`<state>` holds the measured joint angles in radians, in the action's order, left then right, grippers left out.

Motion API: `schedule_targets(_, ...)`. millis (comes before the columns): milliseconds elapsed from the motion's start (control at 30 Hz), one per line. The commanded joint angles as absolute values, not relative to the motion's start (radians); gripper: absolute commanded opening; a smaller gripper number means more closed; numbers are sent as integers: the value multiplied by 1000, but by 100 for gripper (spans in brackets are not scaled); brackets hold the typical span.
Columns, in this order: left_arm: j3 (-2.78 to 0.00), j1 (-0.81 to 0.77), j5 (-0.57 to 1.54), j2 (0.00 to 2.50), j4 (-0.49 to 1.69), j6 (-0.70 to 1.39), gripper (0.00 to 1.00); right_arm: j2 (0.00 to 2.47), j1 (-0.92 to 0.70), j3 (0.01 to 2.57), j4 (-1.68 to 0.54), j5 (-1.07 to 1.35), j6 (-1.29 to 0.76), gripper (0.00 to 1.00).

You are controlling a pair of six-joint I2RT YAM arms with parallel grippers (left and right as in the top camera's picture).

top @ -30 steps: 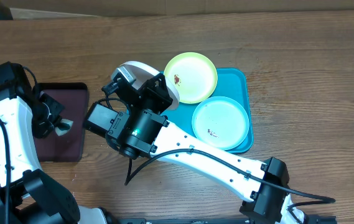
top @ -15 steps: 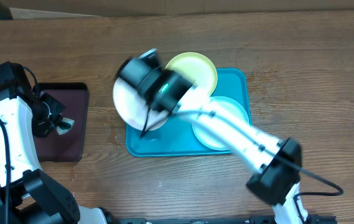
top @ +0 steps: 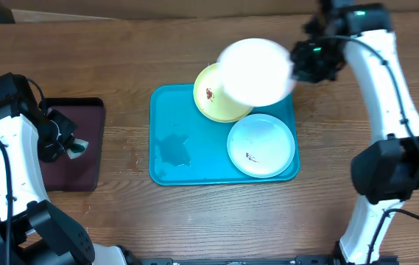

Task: Clean dirty plates on tray and stack at the side
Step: 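Carry the white plate with the right gripper to the table's right side, then move the right gripper to the yellow plate rim and grip it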

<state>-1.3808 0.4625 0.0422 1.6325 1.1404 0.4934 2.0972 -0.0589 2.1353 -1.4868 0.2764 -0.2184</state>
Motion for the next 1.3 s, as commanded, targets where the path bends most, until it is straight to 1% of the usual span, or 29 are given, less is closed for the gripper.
schedule_targets(0,-1378,465,53,1631,1132,474,4,2072,27,2088,-1480,91,-297,4)
schedule_targets(100,-1378,465,53,1631,1132,474,4,2072,104,2021,-1444,-20,-395,4)
schedule_targets(167,-1378,465,53,1631,1132,470,4,2072,140,1976,-1410,-41,-425,4)
schedule_targets(400,-1378,464,53,1631,1131,467,4,2072,222,1797,-1230,-40,-423,4)
schedule_targets(500,-1378,464,53,1631,1129,467,4,2072,231,1751,-1195,-31,-419,4)
schedule_targets(533,-1378,464,53,1631,1128,467,4,2072,231,1745,-1193,-18,-415,7)
schedule_targets(600,-1378,464,53,1631,1126,467,4,2072,231,1746,-1201,45,-388,20)
schedule_targets(700,-1378,464,53,1631,1123,467,4,2072,224,1759,-1213,249,-293,48)
schedule_targets(733,-1378,464,53,1631,1123,467,4,2072,219,1764,-1213,311,-271,63)
schedule_targets(767,-1378,464,53,1631,1123,467,4,2072,212,1771,-1216,368,-255,72)
schedule_targets(833,-1378,464,53,1631,1124,467,4,2072,189,1788,-1221,462,-250,84)
schedule_targets(867,-1378,464,53,1631,1124,467,4,2070,171,1797,-1219,528,-216,88)
schedule_targets(933,-1378,464,53,1631,1124,467,4,2068,128,1811,-1209,652,-157,88)
schedule_targets(1033,-1378,464,53,1631,1124,467,4,2068,40,1814,-1148,680,-189,88)
schedule_targets(1067,-1378,464,53,1631,1124,467,4,2069,10,1813,-1121,646,-224,88)
schedule_targets(1100,-1377,464,53,1631,1124,467,4,2071,-30,1813,-1087,582,-268,82)
schedule_targets(1167,-1377,464,54,1631,1124,467,4,2075,-102,1812,-1032,437,-332,75)
schedule_targets(1267,-1377,464,53,1631,1124,466,4,2086,-221,1812,-956,185,-418,74)
